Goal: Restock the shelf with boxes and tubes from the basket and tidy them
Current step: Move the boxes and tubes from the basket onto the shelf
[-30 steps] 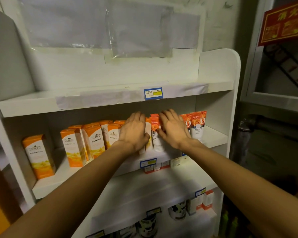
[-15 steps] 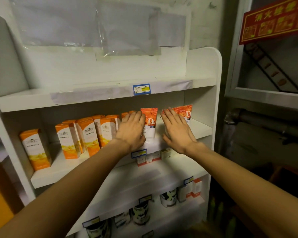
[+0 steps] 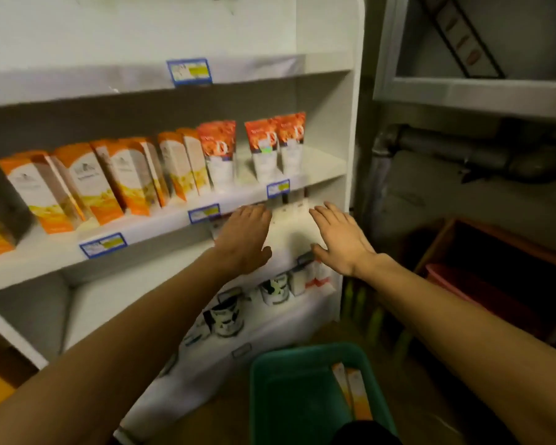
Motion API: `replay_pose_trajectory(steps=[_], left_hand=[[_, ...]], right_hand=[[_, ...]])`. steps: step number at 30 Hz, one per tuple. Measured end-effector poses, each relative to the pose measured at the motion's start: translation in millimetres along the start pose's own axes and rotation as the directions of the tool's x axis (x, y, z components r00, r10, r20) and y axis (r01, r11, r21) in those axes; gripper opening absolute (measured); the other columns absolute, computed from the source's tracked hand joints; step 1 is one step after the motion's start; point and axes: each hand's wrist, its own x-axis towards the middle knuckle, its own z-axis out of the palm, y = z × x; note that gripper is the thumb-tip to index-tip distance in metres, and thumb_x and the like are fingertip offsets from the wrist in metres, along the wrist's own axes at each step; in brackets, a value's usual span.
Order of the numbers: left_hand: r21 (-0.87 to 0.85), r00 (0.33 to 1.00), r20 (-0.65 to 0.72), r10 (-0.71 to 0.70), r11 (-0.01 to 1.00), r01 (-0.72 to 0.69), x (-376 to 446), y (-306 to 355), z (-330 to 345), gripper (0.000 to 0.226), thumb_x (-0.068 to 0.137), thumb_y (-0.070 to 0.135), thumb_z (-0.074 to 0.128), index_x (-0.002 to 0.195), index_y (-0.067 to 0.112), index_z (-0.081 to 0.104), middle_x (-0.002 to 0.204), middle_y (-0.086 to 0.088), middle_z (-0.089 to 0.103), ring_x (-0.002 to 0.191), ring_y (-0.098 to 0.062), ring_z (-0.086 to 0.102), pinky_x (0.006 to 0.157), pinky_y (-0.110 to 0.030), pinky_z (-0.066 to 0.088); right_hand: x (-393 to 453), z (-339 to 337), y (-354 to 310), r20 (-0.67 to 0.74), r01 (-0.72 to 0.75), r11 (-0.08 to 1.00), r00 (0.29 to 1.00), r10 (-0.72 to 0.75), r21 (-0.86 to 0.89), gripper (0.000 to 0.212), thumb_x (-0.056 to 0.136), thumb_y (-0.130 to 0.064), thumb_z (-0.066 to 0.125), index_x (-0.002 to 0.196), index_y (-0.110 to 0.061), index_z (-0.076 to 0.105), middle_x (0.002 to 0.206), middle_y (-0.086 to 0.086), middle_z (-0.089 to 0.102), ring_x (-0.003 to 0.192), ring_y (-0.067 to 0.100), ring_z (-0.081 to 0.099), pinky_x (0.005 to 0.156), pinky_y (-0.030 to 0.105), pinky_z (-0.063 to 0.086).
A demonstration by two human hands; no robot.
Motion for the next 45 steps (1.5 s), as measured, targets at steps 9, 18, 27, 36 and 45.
replay_pose_trajectory(steps=[9,18,27,36,45], left_hand=[[-0.153,0.931,0.353,0.094,0.987,-0.041,-29,88,162,0.061,0.086,0.048,0.062,0.134,0.013,0.046,0.139,-0.014,0.049,0.121,-0.033,0.050,0.103,-0.043,0.039],[-0.283,0.764,0.622,0.173,0.959,0.014,-39,143,307,0.068,0.090,0.047,0.062,0.144,0.010,0.040,0.144,-0.014,0.045,0.125,-0.034,0.049,0.103,-0.046,0.043],[-0.366,0.722,0.665,0.191,0.926,0.092,-23,185,416,0.062,0.091,0.048,0.060,0.137,0.009,0.045,0.139,-0.014,0.051,0.124,-0.032,0.052,0.101,-0.043,0.044],[-0.413,0.664,0.731,0.156,0.876,0.249,-11,221,512,0.063,0.095,0.048,0.055,0.144,0.012,0.040,0.140,-0.016,0.051,0.125,-0.036,0.053,0.101,-0.047,0.047],[-0.417,0.622,0.774,0.121,0.836,0.357,-9,243,554,0.075,0.094,0.051,0.058,0.150,0.009,0.031,0.147,-0.018,0.044,0.133,-0.036,0.047,0.105,-0.050,0.043]], right_hand=[[-112,141,52,0.307,-0.207,0.976,0.935,0.176,0.072,0.078,0.091,-0.035,0.063,0.154,-0.018,0.021,0.158,0.006,0.030,0.148,0.025,0.022,0.120,0.040,0.019],[-172,282,101,0.603,-0.282,0.959,0.766,0.223,0.004,0.072,0.091,-0.040,0.061,0.149,-0.010,0.031,0.151,0.012,0.038,0.141,0.030,0.030,0.113,0.041,0.032],[-184,381,126,0.728,-0.126,0.990,0.673,0.134,-0.065,0.097,0.081,-0.054,0.069,0.155,-0.013,0.021,0.161,0.009,0.023,0.150,0.028,0.014,0.121,0.044,0.014],[-181,438,135,0.791,0.122,0.979,0.609,0.057,-0.164,0.119,0.070,-0.071,0.068,0.156,-0.010,0.012,0.161,0.011,0.024,0.150,0.034,0.010,0.119,0.060,0.004],[-176,447,141,0.826,0.082,0.989,0.561,0.054,-0.121,0.134,0.062,-0.078,0.070,0.157,-0.010,0.006,0.163,0.012,0.017,0.151,0.035,0.004,0.118,0.063,-0.001]])
